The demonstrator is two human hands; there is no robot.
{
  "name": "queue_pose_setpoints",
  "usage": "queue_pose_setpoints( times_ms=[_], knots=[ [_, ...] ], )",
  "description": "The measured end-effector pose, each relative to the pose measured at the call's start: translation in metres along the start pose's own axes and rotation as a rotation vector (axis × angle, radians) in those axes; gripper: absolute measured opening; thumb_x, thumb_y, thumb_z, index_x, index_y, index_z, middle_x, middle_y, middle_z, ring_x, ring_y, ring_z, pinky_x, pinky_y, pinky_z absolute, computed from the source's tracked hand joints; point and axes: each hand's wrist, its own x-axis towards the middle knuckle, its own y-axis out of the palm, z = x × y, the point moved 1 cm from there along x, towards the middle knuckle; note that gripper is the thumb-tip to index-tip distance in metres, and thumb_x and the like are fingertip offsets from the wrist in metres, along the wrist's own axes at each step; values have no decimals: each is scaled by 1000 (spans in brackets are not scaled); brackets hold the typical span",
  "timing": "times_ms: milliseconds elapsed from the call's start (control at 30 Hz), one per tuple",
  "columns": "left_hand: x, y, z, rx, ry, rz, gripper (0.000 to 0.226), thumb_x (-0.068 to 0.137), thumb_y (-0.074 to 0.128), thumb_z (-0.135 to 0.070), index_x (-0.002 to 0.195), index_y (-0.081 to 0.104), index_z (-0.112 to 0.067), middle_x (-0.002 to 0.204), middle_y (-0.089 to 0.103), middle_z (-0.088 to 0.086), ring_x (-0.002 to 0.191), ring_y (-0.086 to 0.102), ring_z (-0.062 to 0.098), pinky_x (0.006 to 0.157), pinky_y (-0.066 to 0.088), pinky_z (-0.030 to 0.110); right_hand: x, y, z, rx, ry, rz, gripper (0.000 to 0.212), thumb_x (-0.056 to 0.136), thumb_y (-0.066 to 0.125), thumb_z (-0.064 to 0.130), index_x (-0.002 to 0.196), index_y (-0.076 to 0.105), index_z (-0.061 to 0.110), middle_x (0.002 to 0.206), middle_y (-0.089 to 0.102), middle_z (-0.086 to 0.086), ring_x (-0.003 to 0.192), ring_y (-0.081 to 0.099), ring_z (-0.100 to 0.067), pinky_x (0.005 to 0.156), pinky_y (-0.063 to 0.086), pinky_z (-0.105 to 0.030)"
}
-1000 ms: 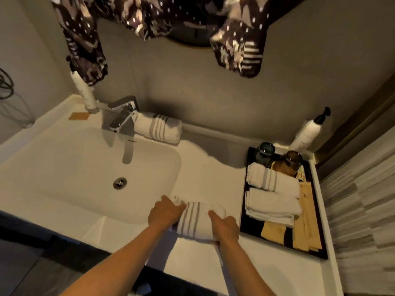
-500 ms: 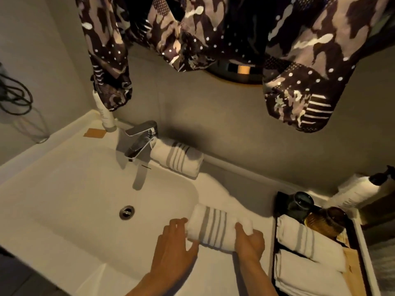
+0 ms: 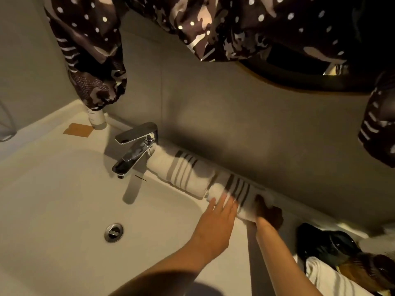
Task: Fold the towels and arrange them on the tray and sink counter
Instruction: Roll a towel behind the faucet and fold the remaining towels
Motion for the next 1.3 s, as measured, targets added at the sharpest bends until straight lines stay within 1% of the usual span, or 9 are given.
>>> queue_pose_setpoints(
  times_ms=[233, 467, 567, 700, 833, 967, 1133, 1200, 1300],
  knots=[
    [13, -16, -9, -98, -98, 10, 62, 97, 52, -24, 151, 23, -14, 162, 16, 14, 150, 4, 35, 120, 0, 55, 3, -23, 10, -10, -32, 242, 131, 50, 39, 98, 145, 32, 8, 139, 47, -21, 121, 49, -40, 105, 40, -53],
    [-6, -30, -21, -156, -123, -74, 55, 96, 53, -23, 147, 32, -19, 156, 29, 10, 146, 23, 32, 119, 19, 50, -27, -38, 8, 2, -285, 148, 92, 72, 68, 67, 142, 36, 16, 140, 47, -14, 126, 49, -35, 106, 41, -48],
    [-12, -32, -15, -348, -189, -197, 35, 92, 57, -19, 126, 48, -23, 125, 53, 0, 107, 51, 19, 95, 46, 29, -31, -45, 5, -162, -383, 190, 74, 71, 71, 62, 127, 53, 19, 125, 61, -11, 109, 61, -29, 94, 50, -42],
    [-36, -31, -3, -529, -274, -299, 20, 87, 59, -22, 95, 42, -28, 91, 51, -3, 77, 48, 16, 66, 39, 24, -42, -72, -14, -187, -516, 315, 54, 76, 78, 37, 121, 53, 22, 107, 61, 3, 90, 58, -16, 74, 49, -30],
    [-40, -20, -15, -292, -53, -373, 66, 70, 77, -33, 128, 48, -19, 130, 52, 11, 116, 53, 30, 100, 45, 47, -50, -91, -37, -473, -729, 336, 63, 80, 70, 35, 135, 43, 23, 123, 63, -2, 105, 64, -24, 84, 54, -34],
    [-17, -14, -29, -19, 139, -37, 82, 76, 78, -37, 145, 36, -23, 146, 48, 10, 135, 42, 34, 116, 19, 61, -75, -98, -56, -586, -924, 412, 34, 74, 69, 26, 94, 42, 34, 93, 55, 13, 83, 54, -10, 60, 42, -22],
    [-24, -13, -27, 144, 257, 33, 58, 61, 84, -31, 109, 54, -21, 104, 63, 7, 99, 56, 32, 106, 33, 56, -49, -99, -56, -111, -404, 546, 25, 75, 56, -3, 73, 69, 18, 91, 69, -8, 82, 64, -23, 71, 50, -33],
    [-28, -11, -25, 176, 322, -3, 52, 56, 85, -28, 97, 55, -20, 88, 63, 4, 84, 55, 28, 93, 43, 50, -39, -91, -51, -16, -154, 408, 10, 86, 62, 17, 78, 68, 13, 93, 68, -17, 84, 65, -30, 71, 53, -38],
    [-20, -8, -24, 233, 473, -115, 37, 67, 82, -30, 93, 57, -20, 92, 62, 2, 87, 53, 24, 94, 45, 46, -40, -72, -48, 54, 95, 471, 39, 78, 78, 34, 100, 63, 5, 97, 70, -14, 85, 69, -29, 67, 59, -35]
  ],
)
